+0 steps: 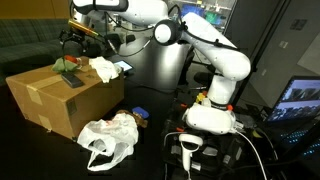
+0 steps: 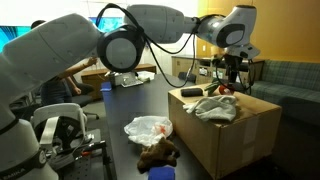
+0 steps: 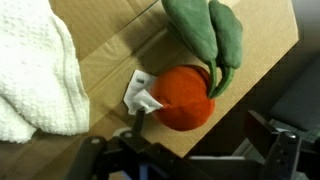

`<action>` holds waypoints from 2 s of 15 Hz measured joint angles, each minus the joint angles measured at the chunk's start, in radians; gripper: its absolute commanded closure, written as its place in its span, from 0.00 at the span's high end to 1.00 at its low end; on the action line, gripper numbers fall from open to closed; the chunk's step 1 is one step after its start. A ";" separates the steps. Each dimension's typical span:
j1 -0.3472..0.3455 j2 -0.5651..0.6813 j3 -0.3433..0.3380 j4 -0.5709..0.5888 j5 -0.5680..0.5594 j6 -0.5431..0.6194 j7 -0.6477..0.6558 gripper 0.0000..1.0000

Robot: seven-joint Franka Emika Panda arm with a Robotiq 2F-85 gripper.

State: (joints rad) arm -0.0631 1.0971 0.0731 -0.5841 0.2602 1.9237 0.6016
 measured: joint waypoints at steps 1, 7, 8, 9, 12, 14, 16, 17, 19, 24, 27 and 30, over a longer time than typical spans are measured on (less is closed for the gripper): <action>0.002 -0.005 0.000 0.003 0.000 0.000 -0.001 1.00; 0.023 -0.089 0.001 -0.033 -0.019 -0.175 -0.151 1.00; 0.025 -0.109 0.001 -0.055 -0.022 -0.211 -0.188 1.00; 0.026 -0.128 0.001 -0.080 -0.024 -0.244 -0.228 1.00; 0.025 -0.188 0.003 -0.183 -0.024 -0.298 -0.342 1.00; 0.024 -0.230 0.010 -0.273 -0.019 -0.299 -0.401 1.00; 0.020 -0.271 0.022 -0.369 -0.003 -0.299 -0.443 1.00; 0.017 -0.290 0.029 -0.416 0.008 -0.300 -0.459 1.00; 0.010 -0.326 0.044 -0.514 0.036 -0.300 -0.487 1.00; 0.008 -0.417 0.042 -0.755 0.104 -0.294 -0.507 1.00; 0.008 -0.475 0.040 -0.903 0.135 -0.286 -0.507 1.00; 0.008 -0.528 0.038 -1.060 0.187 -0.255 -0.508 1.00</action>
State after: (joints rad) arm -0.0552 0.5695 0.1113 -1.6446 0.4472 1.6689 0.0940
